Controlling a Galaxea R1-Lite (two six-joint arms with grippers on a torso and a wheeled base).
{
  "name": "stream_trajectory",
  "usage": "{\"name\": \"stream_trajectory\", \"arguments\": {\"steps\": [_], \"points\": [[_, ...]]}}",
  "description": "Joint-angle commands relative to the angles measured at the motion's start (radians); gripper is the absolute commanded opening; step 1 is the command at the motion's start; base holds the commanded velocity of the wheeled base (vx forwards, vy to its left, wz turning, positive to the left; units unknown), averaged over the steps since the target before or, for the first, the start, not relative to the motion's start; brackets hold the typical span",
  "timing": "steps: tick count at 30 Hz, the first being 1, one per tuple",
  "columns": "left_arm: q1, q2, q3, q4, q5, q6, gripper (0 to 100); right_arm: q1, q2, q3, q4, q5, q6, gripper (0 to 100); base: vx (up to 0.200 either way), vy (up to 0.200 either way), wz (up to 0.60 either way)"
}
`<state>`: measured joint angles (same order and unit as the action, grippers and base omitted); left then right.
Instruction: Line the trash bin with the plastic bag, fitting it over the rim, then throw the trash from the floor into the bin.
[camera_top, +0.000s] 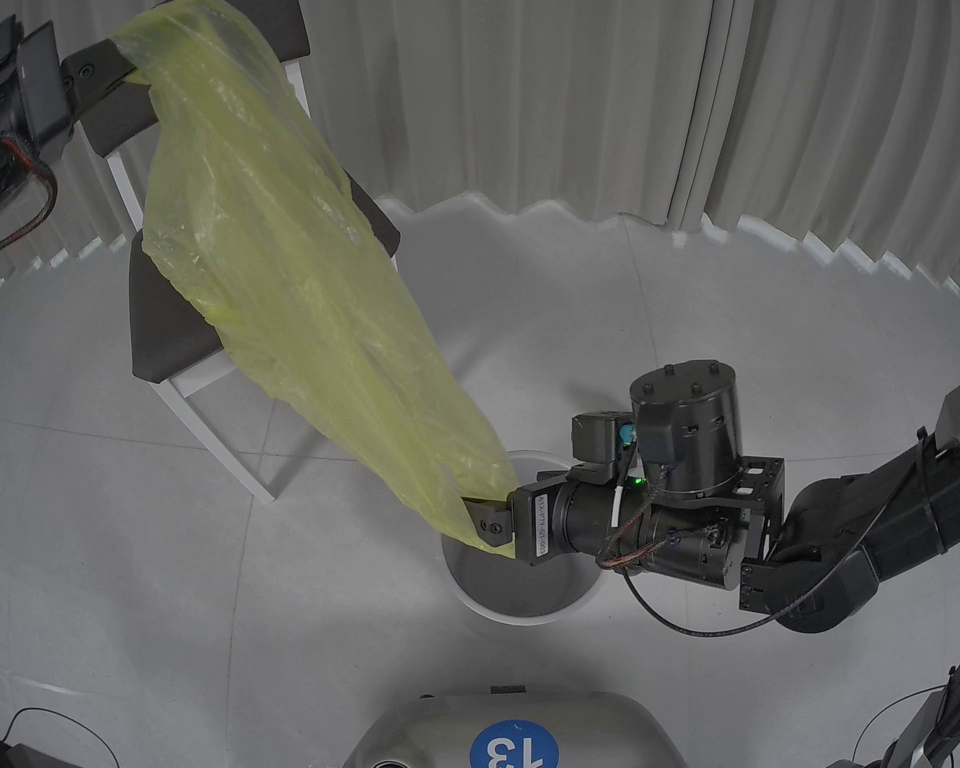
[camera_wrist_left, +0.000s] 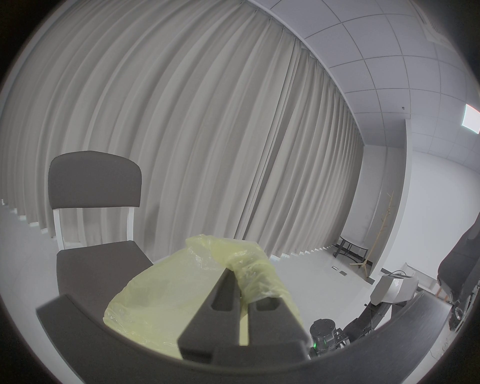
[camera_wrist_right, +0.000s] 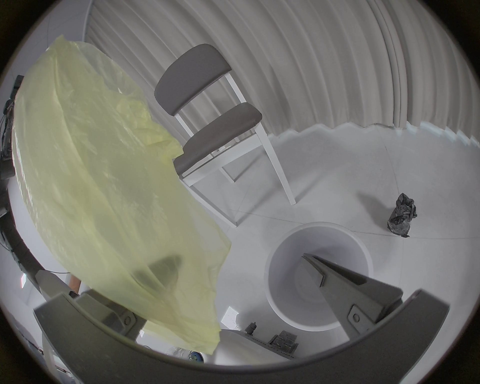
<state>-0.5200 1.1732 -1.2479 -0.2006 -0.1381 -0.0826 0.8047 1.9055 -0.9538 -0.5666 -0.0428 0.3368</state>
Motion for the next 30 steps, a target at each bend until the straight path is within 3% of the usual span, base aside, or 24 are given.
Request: {"name": "stream_trajectory", "arguments": {"steps": [1, 28, 29, 30], "points": [[0.0, 0.0, -0.001, 0.0, 0.0, 0.0, 0, -0.001, -0.011, 0.012, 0.001, 0.0, 0.001, 100, 0.0, 0.0, 0.0], [0.002, 0.003, 0.001, 0.0, 0.0, 0.001, 0, -0.007, 0.007, 0.098, -0.081, 0.001, 0.004, 100, 0.0, 0.0, 0.0], [0.002, 0.003, 0.001, 0.0, 0.0, 0.0, 0, -0.007, 0.007, 0.098, -0.082, 0.001, 0.004, 0, 0.0, 0.0, 0.0], [0.002, 0.003, 0.001, 0.0, 0.0, 0.0, 0, -0.007, 0.007, 0.098, -0.087, 0.001, 0.005, 0, 0.0, 0.0, 0.0]]}}
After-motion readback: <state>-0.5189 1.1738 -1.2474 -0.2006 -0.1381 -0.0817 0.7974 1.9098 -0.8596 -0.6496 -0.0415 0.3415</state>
